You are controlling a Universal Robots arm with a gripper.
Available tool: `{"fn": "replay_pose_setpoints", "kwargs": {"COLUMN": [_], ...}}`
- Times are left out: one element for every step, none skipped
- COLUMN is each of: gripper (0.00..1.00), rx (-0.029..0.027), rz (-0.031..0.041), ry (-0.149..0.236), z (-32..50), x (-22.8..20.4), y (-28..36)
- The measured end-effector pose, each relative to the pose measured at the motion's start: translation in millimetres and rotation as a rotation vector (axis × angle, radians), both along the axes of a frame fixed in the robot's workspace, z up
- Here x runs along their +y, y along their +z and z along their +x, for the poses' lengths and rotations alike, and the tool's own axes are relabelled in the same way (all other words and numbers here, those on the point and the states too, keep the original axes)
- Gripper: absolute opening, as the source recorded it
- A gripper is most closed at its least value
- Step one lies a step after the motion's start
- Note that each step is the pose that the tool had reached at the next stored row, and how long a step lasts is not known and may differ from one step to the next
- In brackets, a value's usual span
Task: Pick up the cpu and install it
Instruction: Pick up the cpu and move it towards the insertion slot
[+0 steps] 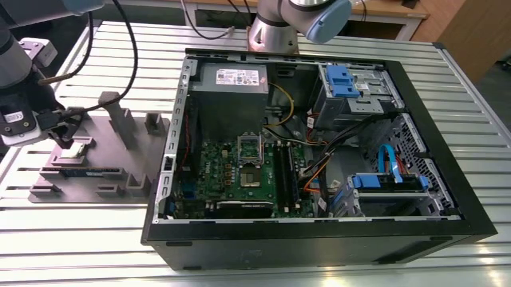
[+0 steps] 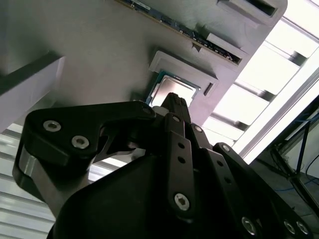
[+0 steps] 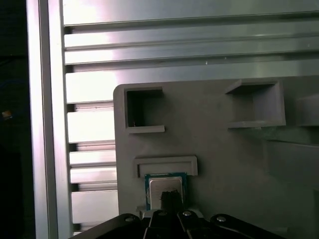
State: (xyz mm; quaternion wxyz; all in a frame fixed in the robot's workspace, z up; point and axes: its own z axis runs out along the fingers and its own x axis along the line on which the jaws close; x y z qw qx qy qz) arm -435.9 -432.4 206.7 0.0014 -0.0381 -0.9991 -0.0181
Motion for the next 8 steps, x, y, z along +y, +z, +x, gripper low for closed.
{"fn": "replay_pose_setpoints", "kwargs": {"gripper": [0.11, 0.11, 0.11, 0.11, 0.11, 0.11, 0.11, 0.11], "rx": [0.0, -0.0001, -0.0001, -0.0001, 0.0001, -0.0004, -0.0009, -0.002], "rz": [-0.0002, -0.0003, -0.0003, -0.0003, -0.0004, -0.0001, -0.0003, -0.0003], "ry": [0.0, 0.0, 0.0, 0.0, 0.0, 0.0, 0.0, 0.0], "z": [-0.4, -0.8, -0.8, -0.8, -0.9, -1.1, -1.5, -2.0], "x": [0.0, 0.0, 0.0, 0.0, 0.0, 0.0, 0.0, 0.0], "y": [-1.5, -2.4, -2.6, -2.6, -2.7, -3.6, -4.8, -5.6]}}
